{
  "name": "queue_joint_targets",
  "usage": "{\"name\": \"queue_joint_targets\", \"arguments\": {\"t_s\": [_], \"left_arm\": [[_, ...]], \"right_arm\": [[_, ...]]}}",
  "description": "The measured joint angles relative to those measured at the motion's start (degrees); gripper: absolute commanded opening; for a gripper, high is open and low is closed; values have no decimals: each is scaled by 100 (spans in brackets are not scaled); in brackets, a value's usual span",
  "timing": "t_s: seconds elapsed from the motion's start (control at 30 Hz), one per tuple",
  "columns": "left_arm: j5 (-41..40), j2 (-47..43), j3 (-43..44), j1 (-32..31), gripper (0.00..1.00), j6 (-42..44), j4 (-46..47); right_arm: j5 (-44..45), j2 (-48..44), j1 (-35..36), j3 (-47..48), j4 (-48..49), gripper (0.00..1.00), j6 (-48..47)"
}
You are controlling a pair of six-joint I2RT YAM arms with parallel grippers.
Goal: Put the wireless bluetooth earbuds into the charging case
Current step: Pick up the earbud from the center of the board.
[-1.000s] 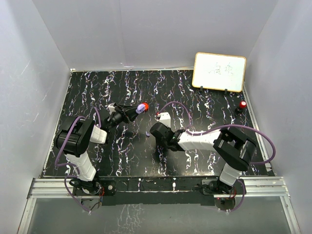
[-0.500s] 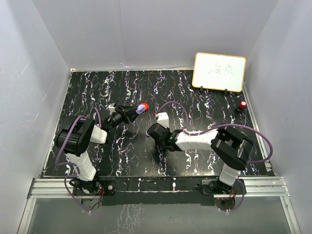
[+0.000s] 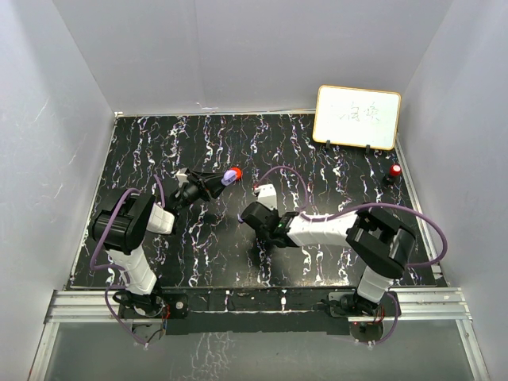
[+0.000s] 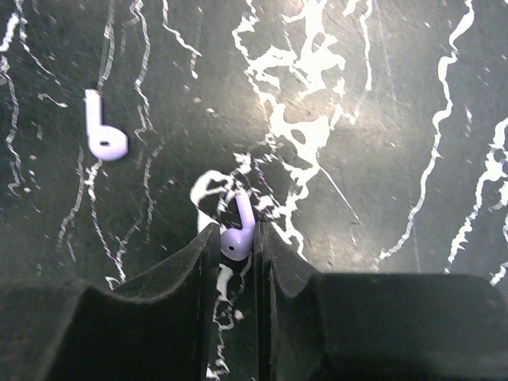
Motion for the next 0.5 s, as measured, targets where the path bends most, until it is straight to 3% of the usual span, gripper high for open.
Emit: {"name": "queue_joint_targets", "arguments": {"t_s": [0.5], "left_arm": [[116, 0, 7, 0, 0, 140, -20]], "right_arm": [[-107, -1064, 0, -138, -533, 19, -391]]}}
